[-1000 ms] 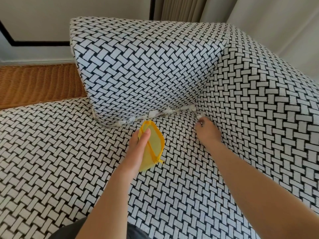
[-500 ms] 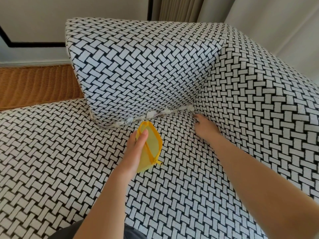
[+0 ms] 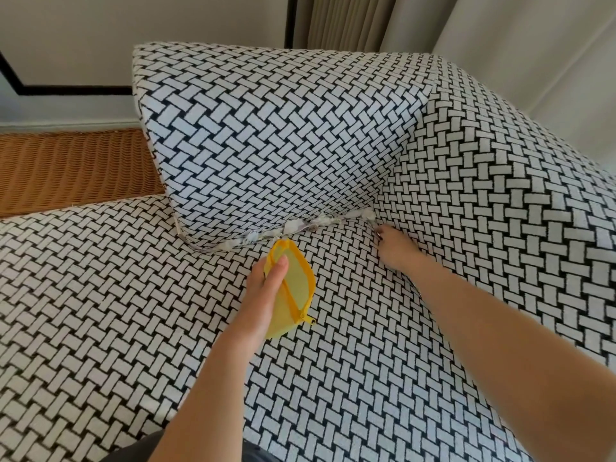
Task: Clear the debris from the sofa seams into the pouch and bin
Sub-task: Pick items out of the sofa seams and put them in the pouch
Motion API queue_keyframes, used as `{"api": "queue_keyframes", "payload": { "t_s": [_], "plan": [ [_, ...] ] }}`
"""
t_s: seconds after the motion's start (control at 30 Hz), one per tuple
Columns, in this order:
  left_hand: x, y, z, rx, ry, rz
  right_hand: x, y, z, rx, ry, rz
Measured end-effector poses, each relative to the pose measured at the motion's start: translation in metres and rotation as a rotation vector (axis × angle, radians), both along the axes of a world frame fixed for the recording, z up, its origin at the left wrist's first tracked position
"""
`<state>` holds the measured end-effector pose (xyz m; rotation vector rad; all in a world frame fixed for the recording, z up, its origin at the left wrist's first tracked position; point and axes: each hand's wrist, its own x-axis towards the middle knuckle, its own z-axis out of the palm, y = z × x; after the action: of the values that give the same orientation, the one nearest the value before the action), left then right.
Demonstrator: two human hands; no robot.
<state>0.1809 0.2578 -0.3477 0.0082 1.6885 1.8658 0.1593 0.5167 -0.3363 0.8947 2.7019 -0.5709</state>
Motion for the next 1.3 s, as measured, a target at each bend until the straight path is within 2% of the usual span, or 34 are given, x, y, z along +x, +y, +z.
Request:
{"api": "queue_keyframes", "payload": {
  "t_s": [0.1,0.17,0.27,0.37,0.47,0.57,0.63,0.77,0.83,0.97,1.07,1.13,1.2,1.23,1.3],
  "plan": [
    [0.000,0.001,0.000,0.002,-0.007,0.002,0.014,-0.005,-0.015,0.215,0.148,-0.032],
    [0.001,0.001,0.000,-0.001,-0.008,0.007,0.023,-0.010,-0.023,0.291,0.260,-0.062],
    [0.001,0.001,0.001,-0.009,-0.008,0.002,0.033,-0.014,-0.027,0.300,0.408,-0.065],
    [0.002,0.000,0.002,-0.025,-0.013,0.009,0.041,-0.019,-0.025,0.272,0.475,-0.033],
    [0.002,0.000,0.003,-0.033,-0.008,0.008,0.056,-0.034,-0.022,0.083,0.601,0.010],
    [0.003,0.000,0.004,-0.040,-0.015,0.016,0.075,-0.066,-0.013,-0.281,0.772,-0.121],
    [0.004,0.000,0.004,-0.067,-0.023,0.012,0.084,-0.091,-0.001,-0.453,0.836,-0.175],
    [0.004,0.001,0.005,-0.062,-0.007,0.023,0.082,-0.132,0.034,-0.712,0.891,-0.085],
    [0.004,0.002,0.008,-0.016,0.009,0.038,0.075,-0.143,0.044,-0.761,0.865,-0.002],
    [0.004,0.001,0.006,-0.021,0.001,0.040,0.067,-0.145,0.040,-0.662,0.849,0.119],
    [0.004,0.001,0.005,-0.061,-0.009,0.027,0.070,-0.122,0.015,-0.496,0.881,-0.071],
    [0.003,0.001,0.003,-0.064,-0.006,0.024,0.076,-0.097,-0.007,-0.174,0.709,-0.148],
    [0.003,0.002,0.002,-0.071,0.005,0.018,0.079,-0.075,-0.025,0.210,0.484,-0.094],
    [0.002,0.002,0.002,-0.068,0.005,0.022,0.075,-0.068,-0.029,0.302,0.424,-0.068],
    [0.002,0.002,0.002,-0.058,-0.012,0.034,0.062,-0.059,-0.031,0.331,0.381,-0.078]
  ]
}}
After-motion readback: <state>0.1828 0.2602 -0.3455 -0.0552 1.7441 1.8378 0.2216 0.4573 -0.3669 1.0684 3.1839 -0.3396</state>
